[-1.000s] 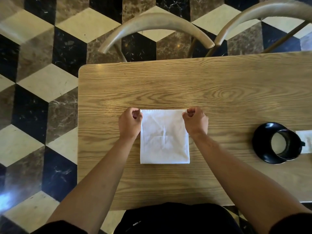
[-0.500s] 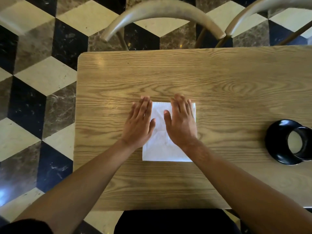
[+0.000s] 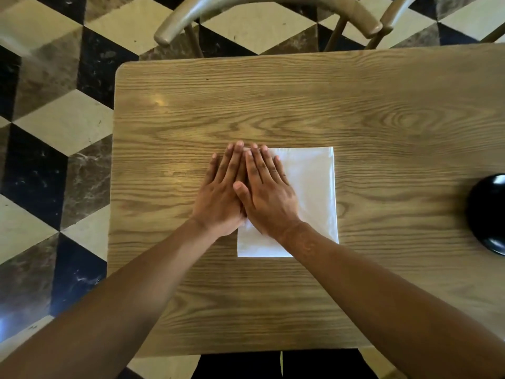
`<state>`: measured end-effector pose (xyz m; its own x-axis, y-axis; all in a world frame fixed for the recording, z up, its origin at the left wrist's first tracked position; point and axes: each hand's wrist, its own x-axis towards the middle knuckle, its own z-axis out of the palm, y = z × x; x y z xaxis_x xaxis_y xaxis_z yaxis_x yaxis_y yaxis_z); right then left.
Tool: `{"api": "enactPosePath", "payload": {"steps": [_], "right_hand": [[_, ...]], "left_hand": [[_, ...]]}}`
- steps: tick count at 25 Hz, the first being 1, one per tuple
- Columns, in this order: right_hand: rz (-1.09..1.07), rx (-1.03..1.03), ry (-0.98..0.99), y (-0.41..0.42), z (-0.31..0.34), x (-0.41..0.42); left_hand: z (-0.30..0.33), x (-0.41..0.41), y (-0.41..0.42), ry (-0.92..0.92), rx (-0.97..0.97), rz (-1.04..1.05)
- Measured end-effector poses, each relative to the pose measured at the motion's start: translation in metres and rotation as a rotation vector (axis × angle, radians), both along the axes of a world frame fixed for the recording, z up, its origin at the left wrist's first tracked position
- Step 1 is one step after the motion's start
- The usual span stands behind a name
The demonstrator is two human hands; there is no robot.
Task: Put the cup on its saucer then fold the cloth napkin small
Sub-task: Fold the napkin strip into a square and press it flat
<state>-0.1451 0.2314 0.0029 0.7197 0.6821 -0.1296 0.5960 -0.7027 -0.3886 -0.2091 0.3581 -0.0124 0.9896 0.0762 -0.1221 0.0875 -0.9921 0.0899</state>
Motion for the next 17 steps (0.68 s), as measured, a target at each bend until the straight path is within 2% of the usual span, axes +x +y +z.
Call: {"api": "enactPosePath", "payload": {"steps": [6, 12, 17], "right_hand": [[-0.024, -0.005, -0.038, -0.007, -0.006, 0.001], [-0.095, -0.085, -0.163, -0.087, -0.015, 0.036], [-0.089, -0.165, -0.148, -0.113, -0.017, 0.052]], "left_hand": [[0.0, 0.0, 0.0, -0.012, 0.023, 0.001], [0.001, 0.001, -0.001, -0.017, -0.013, 0.004], [-0.001, 0.002, 0.0, -0.021, -0.005, -0.002]]}}
